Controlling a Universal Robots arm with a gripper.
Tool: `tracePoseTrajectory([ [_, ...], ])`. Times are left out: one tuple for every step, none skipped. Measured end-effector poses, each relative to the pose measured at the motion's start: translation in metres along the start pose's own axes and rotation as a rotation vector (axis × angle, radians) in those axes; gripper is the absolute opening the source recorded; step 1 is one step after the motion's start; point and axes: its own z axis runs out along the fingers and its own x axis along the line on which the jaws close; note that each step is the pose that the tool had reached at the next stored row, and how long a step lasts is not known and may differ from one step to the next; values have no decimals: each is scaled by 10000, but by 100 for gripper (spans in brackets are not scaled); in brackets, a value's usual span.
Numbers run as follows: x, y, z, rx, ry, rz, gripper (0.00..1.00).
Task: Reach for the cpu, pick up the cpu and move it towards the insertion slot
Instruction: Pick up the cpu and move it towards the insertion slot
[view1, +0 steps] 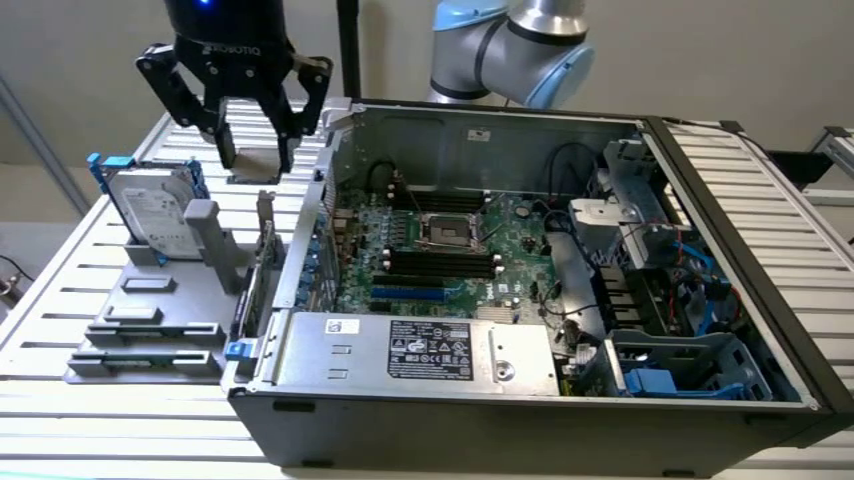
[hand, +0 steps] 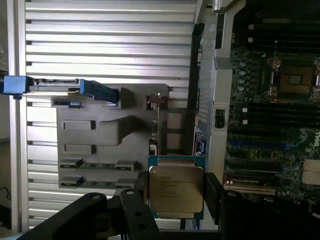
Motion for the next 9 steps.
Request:
tracePoseTrajectory([
  [-45,-1,-8,-24,0,-1,55],
  [-92,-3,-12,-62,-2,-3,55],
  [-137,-4,-16,-96,-3,-5,55],
  [-182,-6,-17,-124,-4,-6,55],
  [-228,-7,-19,-156,-5,-8,55],
  [-273,-8,-22,-191,-7,-10,55],
  [-318,-10,-24,-224,-7,-11,55],
  [-363,-11,-27,-253,-8,-13,55],
  [-408,-13,-29,-277,-9,-14,55],
])
